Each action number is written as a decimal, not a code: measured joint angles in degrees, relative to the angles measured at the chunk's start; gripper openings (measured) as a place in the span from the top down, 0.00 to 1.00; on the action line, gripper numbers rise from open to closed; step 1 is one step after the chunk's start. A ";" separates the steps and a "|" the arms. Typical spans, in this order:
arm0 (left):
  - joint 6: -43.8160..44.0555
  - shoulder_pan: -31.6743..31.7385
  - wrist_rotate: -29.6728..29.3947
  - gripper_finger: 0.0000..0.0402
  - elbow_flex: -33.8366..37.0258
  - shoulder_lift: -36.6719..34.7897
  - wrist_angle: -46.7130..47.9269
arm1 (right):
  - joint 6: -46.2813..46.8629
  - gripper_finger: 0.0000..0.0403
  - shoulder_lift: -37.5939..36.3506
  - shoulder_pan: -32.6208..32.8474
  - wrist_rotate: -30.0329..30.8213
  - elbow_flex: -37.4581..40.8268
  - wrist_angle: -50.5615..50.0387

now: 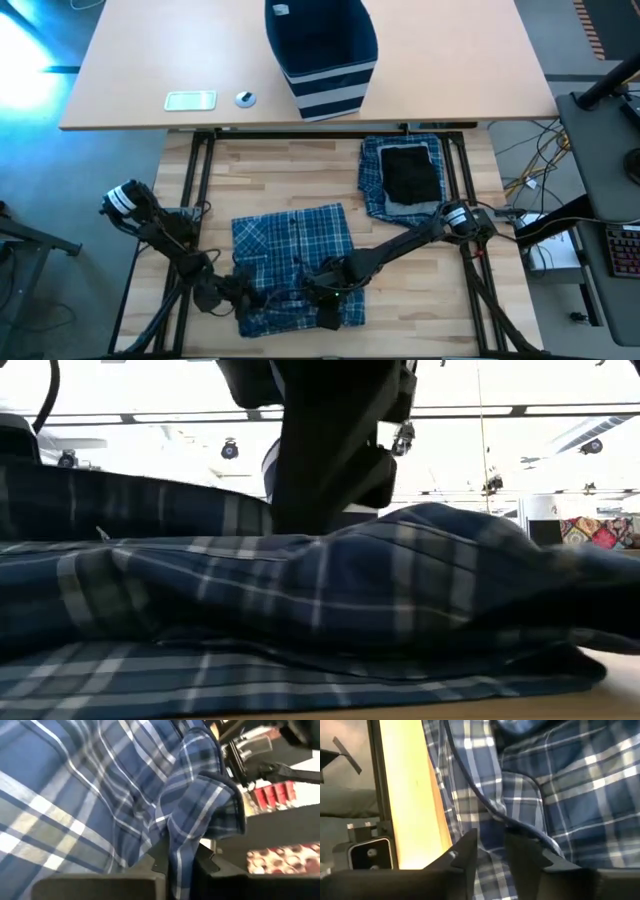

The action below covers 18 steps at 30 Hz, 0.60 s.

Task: Fold Laundry from Bin
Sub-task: Fold the blue patterned long sleeve

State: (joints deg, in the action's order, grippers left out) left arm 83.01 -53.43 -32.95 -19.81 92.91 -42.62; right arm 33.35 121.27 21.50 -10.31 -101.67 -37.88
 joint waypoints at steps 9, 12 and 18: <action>0.98 0.09 8.20 0.76 -0.33 0.45 -4.81 | -0.36 0.62 0.02 1.26 1.51 -8.44 -4.20; 1.66 0.09 8.46 0.69 -0.40 0.58 -4.77 | 0.56 0.61 0.02 2.92 1.37 -10.99 -6.09; -0.79 -0.02 10.69 0.66 -0.49 0.58 -4.94 | 7.66 0.63 0.02 4.33 2.98 -11.54 -8.99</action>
State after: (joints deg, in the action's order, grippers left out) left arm 82.22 -53.45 -22.25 -20.30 93.49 -47.57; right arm 41.02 121.30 25.82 -7.33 -113.21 -46.87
